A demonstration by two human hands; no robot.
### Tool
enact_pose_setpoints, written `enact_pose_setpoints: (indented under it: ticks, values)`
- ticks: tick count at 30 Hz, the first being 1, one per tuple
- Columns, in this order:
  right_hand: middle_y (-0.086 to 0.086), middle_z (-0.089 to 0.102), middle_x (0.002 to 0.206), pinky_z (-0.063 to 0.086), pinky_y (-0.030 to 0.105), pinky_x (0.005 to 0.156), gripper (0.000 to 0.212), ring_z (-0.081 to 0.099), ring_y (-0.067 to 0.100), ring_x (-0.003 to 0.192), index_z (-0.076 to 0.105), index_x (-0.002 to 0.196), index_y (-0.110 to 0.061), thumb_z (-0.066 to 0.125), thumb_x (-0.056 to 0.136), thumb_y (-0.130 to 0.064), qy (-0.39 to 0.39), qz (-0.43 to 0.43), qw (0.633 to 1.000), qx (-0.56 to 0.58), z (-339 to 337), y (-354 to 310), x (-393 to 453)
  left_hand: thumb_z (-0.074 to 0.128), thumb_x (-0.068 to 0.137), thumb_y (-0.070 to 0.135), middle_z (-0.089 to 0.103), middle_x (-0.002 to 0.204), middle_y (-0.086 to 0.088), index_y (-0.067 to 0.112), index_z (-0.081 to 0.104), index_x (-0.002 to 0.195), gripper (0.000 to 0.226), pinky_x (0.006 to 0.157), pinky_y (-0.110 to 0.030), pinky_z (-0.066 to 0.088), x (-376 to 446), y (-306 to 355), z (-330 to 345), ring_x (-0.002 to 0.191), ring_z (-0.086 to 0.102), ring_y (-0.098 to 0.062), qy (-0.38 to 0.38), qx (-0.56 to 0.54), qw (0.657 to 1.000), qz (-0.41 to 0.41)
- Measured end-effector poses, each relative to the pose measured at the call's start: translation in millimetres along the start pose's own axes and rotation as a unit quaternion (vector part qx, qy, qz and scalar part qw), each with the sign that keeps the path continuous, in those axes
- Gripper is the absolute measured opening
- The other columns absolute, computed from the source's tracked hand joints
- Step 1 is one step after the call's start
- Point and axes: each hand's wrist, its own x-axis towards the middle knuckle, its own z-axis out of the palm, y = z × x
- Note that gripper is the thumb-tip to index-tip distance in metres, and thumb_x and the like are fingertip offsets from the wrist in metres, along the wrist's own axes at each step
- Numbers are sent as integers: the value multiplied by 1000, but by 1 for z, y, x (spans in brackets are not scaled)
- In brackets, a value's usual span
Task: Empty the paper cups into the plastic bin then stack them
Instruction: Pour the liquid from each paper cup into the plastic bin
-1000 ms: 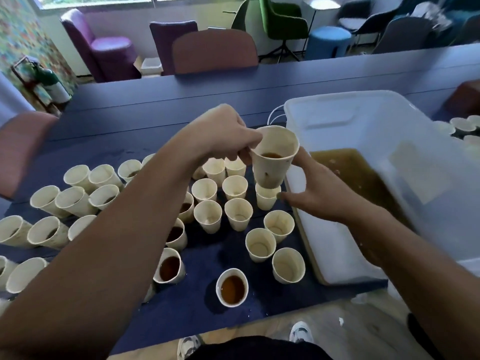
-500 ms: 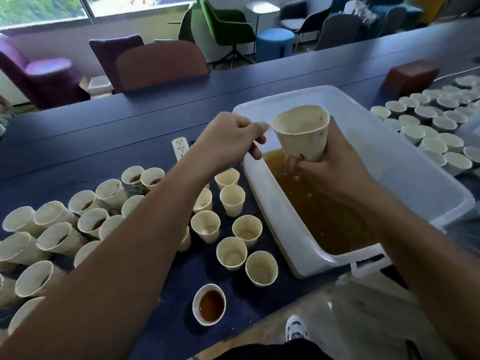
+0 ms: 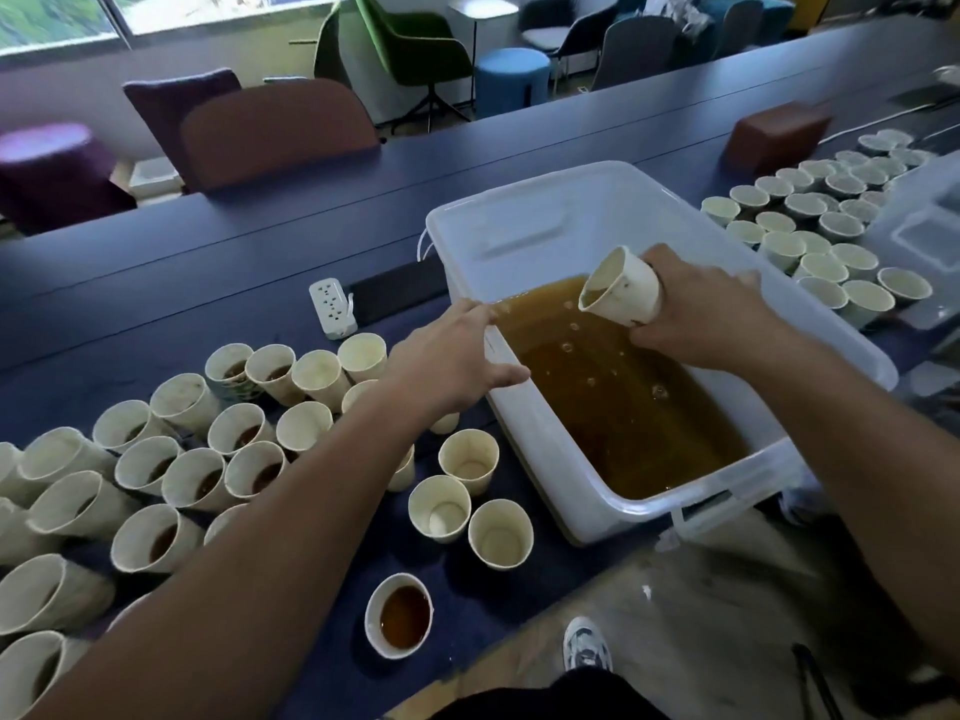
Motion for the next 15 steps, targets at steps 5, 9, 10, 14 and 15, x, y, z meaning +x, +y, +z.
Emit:
enact_pose_setpoints:
  ticks: [5,9,10,14,15]
  values:
    - [4,62,110,29,51,97,53,59,36,106,37,125,-30,66,84,-46,6,-6,998,-66,4,4,5,68,84,66,34,158,14,30,41,150,80,103,-53,48,1,-1,1,134,51,-23,-2,25,1000,-4]
    - [7,61,113,30,57,98,49,59,36,107,39,124,-28,67,86,-42,39,-18,993,-107,5,5,10,68,84,66,34,159,13,30,41,151,81,103,-53,48,2,-3,2,136,49,-23,-2,29,1000,-4]
    - [7,60,112,31,57,98,48,58,36,106,41,123,-27,68,85,-40,54,-21,991,-117,4,4,12,68,84,66,34,159,13,30,41,150,81,103,-53,48,2,-4,2,136,49,-23,-1,29,1000,-4]
    - [11,59,113,30,56,98,46,54,38,110,47,124,-26,70,84,-23,118,-35,980,-157,-1,0,15,68,82,67,35,158,13,30,42,150,81,102,-54,49,4,-5,3,135,50,-24,1,27,1000,-4]
    - [11,58,115,30,55,99,48,53,39,112,49,124,-26,71,82,-19,133,-40,977,-160,-3,-2,16,68,82,67,35,158,14,31,42,150,81,102,-54,49,4,-5,3,134,51,-24,1,28,1000,-4]
